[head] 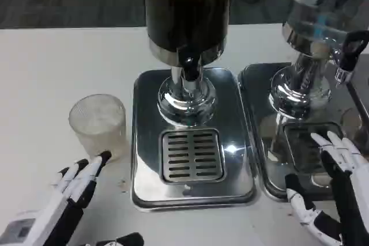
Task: Grasp the cup under the faucet to collect the drink, then remove the cup.
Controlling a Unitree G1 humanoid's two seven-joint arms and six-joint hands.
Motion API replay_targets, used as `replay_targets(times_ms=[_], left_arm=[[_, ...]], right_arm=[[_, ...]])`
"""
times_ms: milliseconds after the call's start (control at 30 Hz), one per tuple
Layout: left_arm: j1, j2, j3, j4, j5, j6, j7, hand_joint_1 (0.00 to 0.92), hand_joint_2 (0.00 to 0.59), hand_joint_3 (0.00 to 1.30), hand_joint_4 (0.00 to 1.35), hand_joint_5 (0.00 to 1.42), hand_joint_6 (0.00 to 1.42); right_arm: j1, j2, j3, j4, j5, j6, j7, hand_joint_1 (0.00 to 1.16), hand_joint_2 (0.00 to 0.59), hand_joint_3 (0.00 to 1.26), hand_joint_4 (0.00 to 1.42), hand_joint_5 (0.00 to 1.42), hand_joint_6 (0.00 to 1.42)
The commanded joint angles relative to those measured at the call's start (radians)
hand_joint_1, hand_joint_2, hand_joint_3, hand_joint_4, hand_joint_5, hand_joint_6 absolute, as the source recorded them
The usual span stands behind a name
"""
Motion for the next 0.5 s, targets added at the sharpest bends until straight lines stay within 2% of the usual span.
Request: replay_targets(times_ms=[33, 500], left_arm=[[0.005, -0.003, -0.004, 0.000, -0.008, 0.011, -0.011, 0.000, 0.040, 0.00, 0.00, 0.00, 0.00], [-0.003, -0.016, -0.009, 0.007, -0.014, 0.001, -0.002, 0.000, 0.040, 0.00, 0.00, 0.00, 0.00]], right_arm=[[0.001, -0.001, -0.009, 0.008, 0.010, -0.008, -0.002, 0.43, 0.437, 0.22, 0.13, 0.10, 0.19], [0.000, -0.003, -0.021, 0.003, 0.024, -0.004, 0.006, 0.43, 0.437, 0.22, 0.14, 0.10, 0.21]])
